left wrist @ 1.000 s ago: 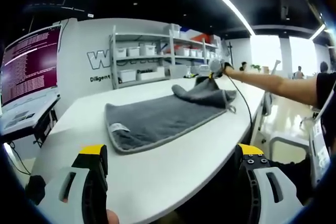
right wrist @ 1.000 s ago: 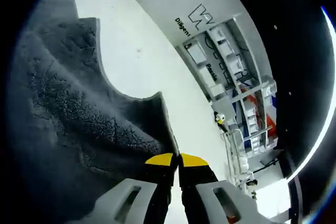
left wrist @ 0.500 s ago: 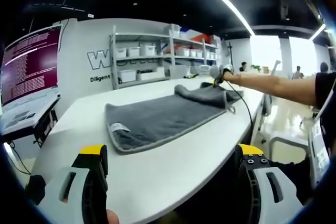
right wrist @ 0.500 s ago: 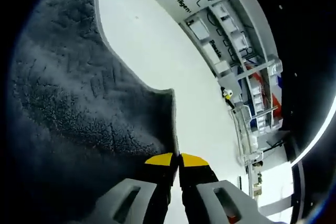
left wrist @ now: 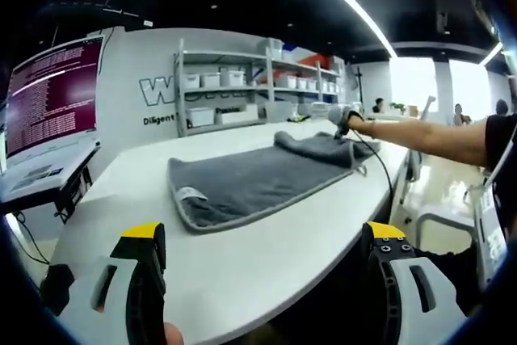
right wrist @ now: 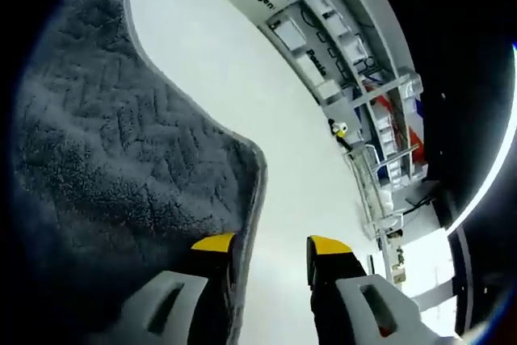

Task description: Open the folded towel by lifting each exposed corner and separating the folded layers until the towel lies flat within the target outline without major curled edges

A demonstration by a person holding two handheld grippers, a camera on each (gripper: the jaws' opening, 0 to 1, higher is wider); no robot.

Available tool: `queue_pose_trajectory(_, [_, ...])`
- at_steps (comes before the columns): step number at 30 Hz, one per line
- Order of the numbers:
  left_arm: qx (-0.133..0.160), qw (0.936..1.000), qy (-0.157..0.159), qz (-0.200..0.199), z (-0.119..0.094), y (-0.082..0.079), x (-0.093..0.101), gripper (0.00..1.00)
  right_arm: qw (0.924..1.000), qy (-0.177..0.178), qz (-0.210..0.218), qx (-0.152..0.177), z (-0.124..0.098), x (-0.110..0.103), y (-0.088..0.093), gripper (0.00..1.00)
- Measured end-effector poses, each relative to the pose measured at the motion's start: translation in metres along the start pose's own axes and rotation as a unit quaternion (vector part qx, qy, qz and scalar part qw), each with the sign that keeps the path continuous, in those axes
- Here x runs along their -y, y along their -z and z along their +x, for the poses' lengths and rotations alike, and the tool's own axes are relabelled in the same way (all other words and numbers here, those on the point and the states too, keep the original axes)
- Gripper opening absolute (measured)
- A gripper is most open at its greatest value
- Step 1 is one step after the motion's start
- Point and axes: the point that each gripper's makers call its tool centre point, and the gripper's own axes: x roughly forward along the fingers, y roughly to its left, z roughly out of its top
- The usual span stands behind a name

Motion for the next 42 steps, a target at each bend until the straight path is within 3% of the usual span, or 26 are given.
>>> queue_pose_trajectory(6, [-0.002, 1.0, 0.003, 0.001, 0.003, 0.0, 0.003, 0.99, 0.9998, -0.008, 0.015, -0.005, -0.011, 0.012, 0.009, 0.62])
queue_pose_trajectory(13, [-0.004, 0.9999, 0.011, 0.004, 0.005, 0.0, 0.007, 0.99, 0.9976, -0.053, 0.043, 0.008, -0.039, 0.009, 0.02, 0.78])
queue_pose_trajectory(15, [-0.008, 0.9999, 0.011, 0.004, 0.007, 0.002, 0.008, 0.99, 0.9954, -0.082, 0.048, 0.01, -0.046, 0.003, 0.022, 0.81])
queue_pose_trajectory(21, [-0.008, 0.9999, 0.009, 0.005, 0.006, 0.001, 0.009, 0.99, 0.9857, -0.139, 0.078, 0.054, -0.071, -0.01, 0.02, 0.95])
queue_pose_trajectory(27, [-0.01, 0.9998, 0.013, 0.006, 0.008, 0.001, 0.011, 0.99, 0.9788, -0.162, 0.086, 0.091, -0.102, -0.014, 0.023, 0.97])
queue_pose_trajectory(29, [-0.012, 0.9998, 0.014, 0.007, 0.009, 0.002, 0.011, 0.99, 0.9765, -0.172, 0.083, 0.099, -0.112, -0.017, 0.026, 0.96])
queue_pose_trajectory(35, [-0.011, 0.9998, 0.013, 0.006, 0.007, 0.002, 0.01, 0.99, 0.9673, -0.202, 0.072, 0.135, -0.127, -0.021, 0.03, 0.81])
queue_pose_trajectory(39, [-0.009, 0.9999, 0.01, 0.004, 0.005, 0.001, 0.009, 0.99, 0.9651, -0.203, 0.071, 0.15, -0.123, -0.02, 0.03, 0.5])
queue_pose_trajectory(42, [-0.008, 0.9999, 0.01, 0.005, 0.004, 0.0, 0.009, 0.99, 0.9601, -0.221, 0.077, 0.154, -0.113, -0.027, 0.027, 0.37])
